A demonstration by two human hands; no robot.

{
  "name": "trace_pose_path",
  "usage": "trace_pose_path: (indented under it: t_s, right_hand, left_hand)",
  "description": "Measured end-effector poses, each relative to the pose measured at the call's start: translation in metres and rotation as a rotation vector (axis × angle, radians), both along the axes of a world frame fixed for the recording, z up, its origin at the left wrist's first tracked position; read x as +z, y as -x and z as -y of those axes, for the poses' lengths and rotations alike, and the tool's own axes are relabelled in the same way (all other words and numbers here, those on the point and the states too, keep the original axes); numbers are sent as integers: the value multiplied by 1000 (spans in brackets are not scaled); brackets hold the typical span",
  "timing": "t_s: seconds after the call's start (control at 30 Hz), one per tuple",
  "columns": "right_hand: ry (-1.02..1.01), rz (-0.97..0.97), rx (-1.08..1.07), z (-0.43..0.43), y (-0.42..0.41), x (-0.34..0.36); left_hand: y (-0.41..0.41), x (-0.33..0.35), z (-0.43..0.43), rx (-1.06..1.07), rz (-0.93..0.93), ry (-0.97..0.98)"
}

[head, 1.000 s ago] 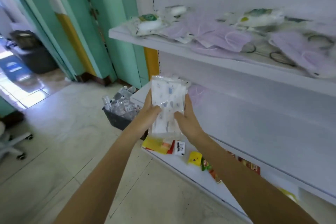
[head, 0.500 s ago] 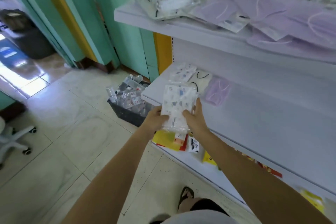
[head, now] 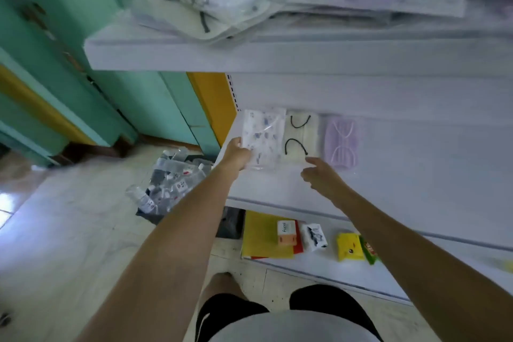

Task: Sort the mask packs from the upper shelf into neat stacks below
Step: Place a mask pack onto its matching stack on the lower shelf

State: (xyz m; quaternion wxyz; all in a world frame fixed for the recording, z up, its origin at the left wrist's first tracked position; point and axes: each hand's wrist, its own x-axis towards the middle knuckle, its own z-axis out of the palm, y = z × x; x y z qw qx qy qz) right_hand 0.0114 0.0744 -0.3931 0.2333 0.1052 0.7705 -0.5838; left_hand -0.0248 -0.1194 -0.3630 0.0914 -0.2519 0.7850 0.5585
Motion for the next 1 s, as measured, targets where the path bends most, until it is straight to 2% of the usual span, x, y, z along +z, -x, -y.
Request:
trace_pose_path:
  t_s: [0.2,0.27,0.37,0.53,0.6,0.8,1.0]
  right_hand:
    - [9,-291,-92,58,84,-17]
    - [15,-337,-129,70,106,-24]
    - [-79,-365,-113,80,125,-44]
    - [-261,-325,-4,87,132,-67]
    - [-281,-309,8,92,135,-67]
    - [-317,-278,22,99,136,-67]
    - [-360,-256,24,90,131,-64]
  left_hand:
    - [89,-33,22,-122,-79,-104]
    - [112,-46,29,-157,-107,-56]
    - [136,-67,33,-281,-141,74]
    - [148,-89,34,-458,-112,540]
    - [151,-92,38,-470,-82,615]
    - [159,-94,49,-608,-25,574]
    - [160,-90,48,-580,-25,431]
